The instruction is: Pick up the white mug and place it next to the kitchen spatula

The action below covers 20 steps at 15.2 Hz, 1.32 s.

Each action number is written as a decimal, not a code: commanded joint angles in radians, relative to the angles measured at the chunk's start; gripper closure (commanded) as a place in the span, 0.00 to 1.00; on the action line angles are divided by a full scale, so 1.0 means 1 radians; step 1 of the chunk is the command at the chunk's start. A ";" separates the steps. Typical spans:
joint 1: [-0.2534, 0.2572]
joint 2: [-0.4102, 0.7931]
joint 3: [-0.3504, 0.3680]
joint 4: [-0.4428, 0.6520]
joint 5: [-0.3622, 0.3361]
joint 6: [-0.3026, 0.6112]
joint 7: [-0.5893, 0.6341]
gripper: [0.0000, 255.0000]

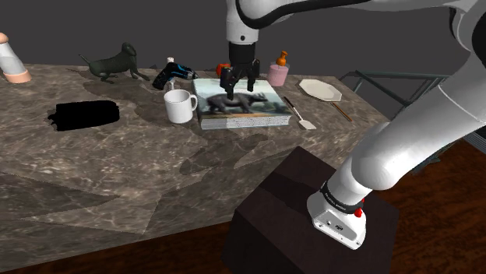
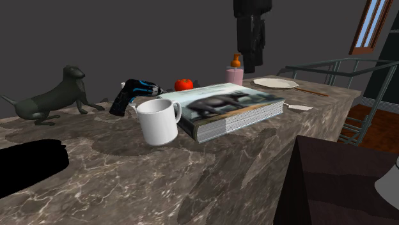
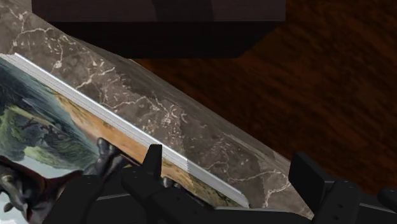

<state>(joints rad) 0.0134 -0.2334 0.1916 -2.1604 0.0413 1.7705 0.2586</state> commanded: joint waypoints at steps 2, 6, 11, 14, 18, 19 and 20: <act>0.005 0.121 0.023 0.095 -0.023 0.028 0.044 0.00; 0.021 0.277 0.046 0.228 -0.063 0.051 0.105 0.00; 0.055 0.480 0.059 0.429 -0.124 0.049 0.174 0.00; 0.084 0.608 0.057 0.574 -0.160 0.028 0.208 0.00; 0.132 0.793 0.048 0.811 -0.204 -0.025 0.240 0.00; 0.146 0.844 0.044 0.882 -0.214 -0.045 0.245 0.00; 0.161 0.899 0.039 0.960 -0.224 -0.068 0.248 0.00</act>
<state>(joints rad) 0.1619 0.6135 0.2349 -1.2721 -0.1724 1.7221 0.5027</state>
